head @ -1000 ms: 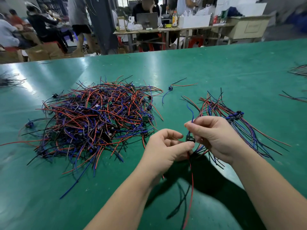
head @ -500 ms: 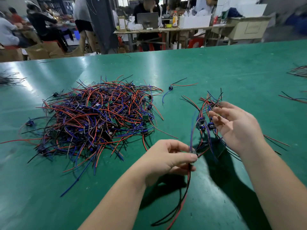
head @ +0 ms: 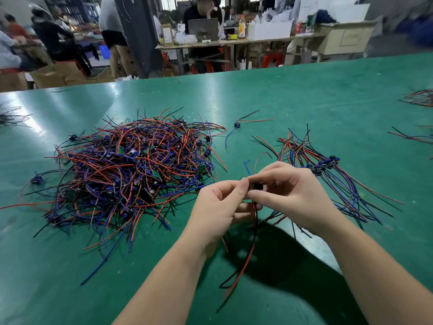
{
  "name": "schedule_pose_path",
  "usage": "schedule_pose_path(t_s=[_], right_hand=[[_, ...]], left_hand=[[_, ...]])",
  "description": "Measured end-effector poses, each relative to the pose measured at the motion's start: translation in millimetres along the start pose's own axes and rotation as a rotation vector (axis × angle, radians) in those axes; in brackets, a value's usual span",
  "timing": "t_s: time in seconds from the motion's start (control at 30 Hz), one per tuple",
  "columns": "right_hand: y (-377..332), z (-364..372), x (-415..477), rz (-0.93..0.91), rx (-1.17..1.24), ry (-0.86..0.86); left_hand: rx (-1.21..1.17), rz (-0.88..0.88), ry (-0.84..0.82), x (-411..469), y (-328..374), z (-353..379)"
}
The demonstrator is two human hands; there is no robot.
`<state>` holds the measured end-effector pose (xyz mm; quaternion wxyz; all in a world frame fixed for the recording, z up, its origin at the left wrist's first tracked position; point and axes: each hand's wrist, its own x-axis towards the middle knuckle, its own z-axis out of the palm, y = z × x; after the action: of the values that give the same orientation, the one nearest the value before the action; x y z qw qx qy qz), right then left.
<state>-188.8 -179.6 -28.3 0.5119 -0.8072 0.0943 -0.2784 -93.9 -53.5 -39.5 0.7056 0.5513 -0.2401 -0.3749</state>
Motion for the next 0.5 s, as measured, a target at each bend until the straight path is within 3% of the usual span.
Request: schedule_pose_path(t_s=[0.2, 0.33, 0.5], right_hand=[[-12, -14, 14, 0.006, 0.113, 0.273], [-12, -47, 37, 0.025, -0.157, 0.443], [22, -55, 61, 0.198, -0.623, 0.383]], left_hand=[[-0.031, 0.002, 0.085, -1, 9, 1], [-0.071, 0.001, 0.128, 1, 12, -3], [0.02, 0.038, 0.186, 1, 10, -4]])
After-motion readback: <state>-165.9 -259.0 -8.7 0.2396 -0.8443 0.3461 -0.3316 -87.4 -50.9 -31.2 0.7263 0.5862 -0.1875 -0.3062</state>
